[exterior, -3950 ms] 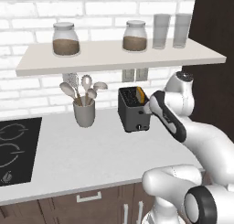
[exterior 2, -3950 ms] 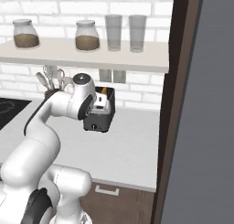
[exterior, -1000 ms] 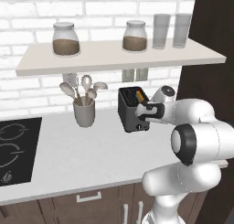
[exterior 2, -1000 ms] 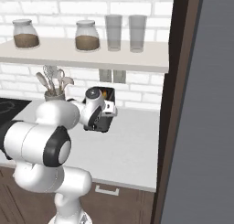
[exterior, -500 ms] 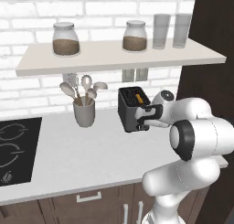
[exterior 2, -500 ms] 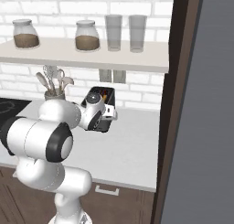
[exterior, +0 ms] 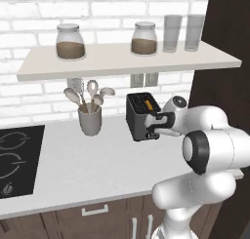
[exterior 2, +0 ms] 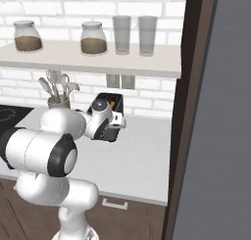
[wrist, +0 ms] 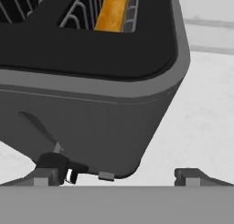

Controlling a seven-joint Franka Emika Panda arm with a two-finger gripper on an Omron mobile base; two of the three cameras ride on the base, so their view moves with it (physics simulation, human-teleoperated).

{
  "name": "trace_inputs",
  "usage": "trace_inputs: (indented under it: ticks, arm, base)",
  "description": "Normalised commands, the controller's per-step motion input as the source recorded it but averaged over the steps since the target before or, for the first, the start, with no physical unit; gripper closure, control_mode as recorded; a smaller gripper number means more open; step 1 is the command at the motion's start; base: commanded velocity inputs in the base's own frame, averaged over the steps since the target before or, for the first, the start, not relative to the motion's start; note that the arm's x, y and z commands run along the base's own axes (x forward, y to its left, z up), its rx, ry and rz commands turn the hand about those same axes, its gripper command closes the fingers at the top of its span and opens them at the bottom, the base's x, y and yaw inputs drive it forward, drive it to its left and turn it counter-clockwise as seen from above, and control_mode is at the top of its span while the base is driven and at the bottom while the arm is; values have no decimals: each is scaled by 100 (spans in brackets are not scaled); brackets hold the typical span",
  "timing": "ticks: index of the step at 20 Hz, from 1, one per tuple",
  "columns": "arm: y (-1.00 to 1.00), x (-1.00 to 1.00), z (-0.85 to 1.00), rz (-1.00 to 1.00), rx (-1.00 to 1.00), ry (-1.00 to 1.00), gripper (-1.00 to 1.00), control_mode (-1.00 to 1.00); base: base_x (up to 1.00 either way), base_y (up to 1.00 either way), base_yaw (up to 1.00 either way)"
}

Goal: Start the toaster. Once the lever pops up, take the bread to the plate on the dining counter.

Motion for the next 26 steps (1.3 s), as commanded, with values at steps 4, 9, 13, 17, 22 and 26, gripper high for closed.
trace_inputs:
  ticks: [4, 9, 13, 17, 22, 26]
  arm:
    - [0, 0, 41, 0, 0, -2, -100, -100]
    - [0, 0, 63, 0, 0, -6, -100, -100]
    - [0, 0, 64, 0, 0, -7, -100, -100]
    - [0, 0, 36, 0, 0, -15, -100, -100]
    - [0, -3, 5, -1, 0, -28, -100, -100]
    - [1, -6, 0, -7, 2, -29, -100, -100]
  base:
    - [0, 0, 0]
    - [0, 0, 0]
    - [0, 0, 0]
    - [0, 0, 0]
    - [0, 0, 0]
    - [0, 0, 0]
